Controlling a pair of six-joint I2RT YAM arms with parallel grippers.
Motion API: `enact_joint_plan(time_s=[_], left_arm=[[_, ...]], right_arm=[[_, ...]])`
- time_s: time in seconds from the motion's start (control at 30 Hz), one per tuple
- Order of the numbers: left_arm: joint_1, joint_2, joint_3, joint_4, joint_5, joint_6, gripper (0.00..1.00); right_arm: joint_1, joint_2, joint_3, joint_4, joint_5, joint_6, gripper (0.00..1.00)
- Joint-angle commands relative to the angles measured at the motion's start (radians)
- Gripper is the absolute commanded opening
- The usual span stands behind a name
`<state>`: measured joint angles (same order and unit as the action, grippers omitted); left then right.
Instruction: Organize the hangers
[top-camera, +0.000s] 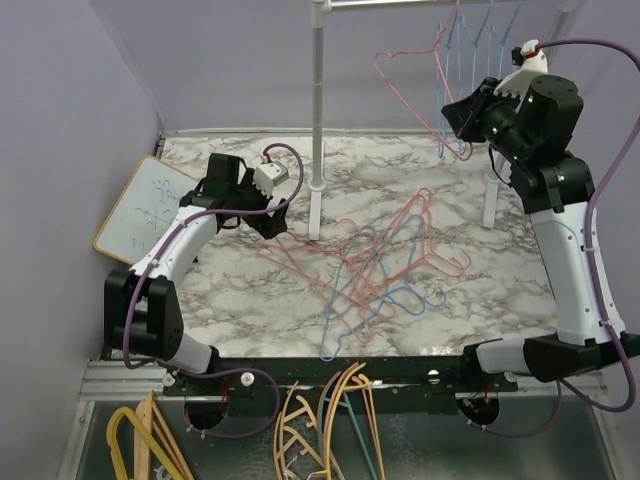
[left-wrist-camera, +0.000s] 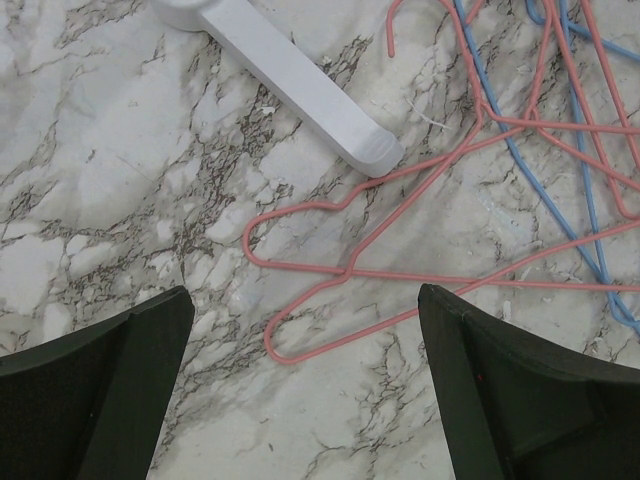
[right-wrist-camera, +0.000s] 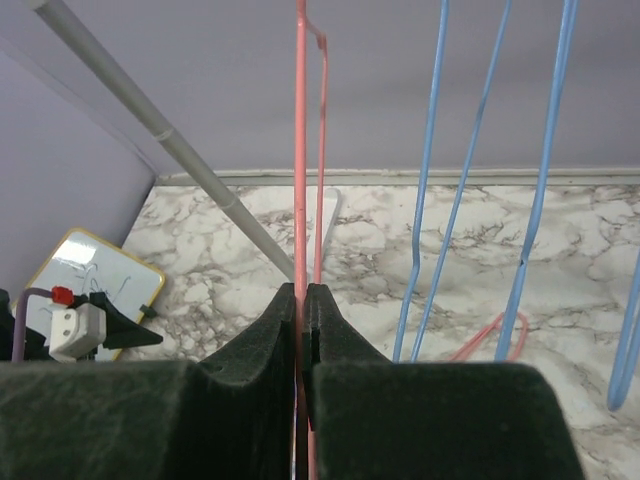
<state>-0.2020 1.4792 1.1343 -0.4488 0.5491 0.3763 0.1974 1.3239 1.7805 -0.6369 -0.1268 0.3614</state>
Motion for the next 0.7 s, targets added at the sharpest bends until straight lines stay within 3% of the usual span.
enact_joint_plan(time_s=[0.0,0.43,0.67], left_arm=[[0.005,-0.028,-0.002,0.009,-0.002,0.02,0.99],[0.004,-0.027,-0.001,-0.003,-0.003,0.039,0.98],[0.004,-0.032,-0.002,-0.007,-0.007,0.044,0.98]], right_arm=[[0.002,0.041,0.051,0.095,-0.025,0.011,0.01],[0.056,0.211,0.244,0.059,-0.037,0.005,0.01],[0.214,0.311,0.318,0.015,0.055,-0.025,0.01]])
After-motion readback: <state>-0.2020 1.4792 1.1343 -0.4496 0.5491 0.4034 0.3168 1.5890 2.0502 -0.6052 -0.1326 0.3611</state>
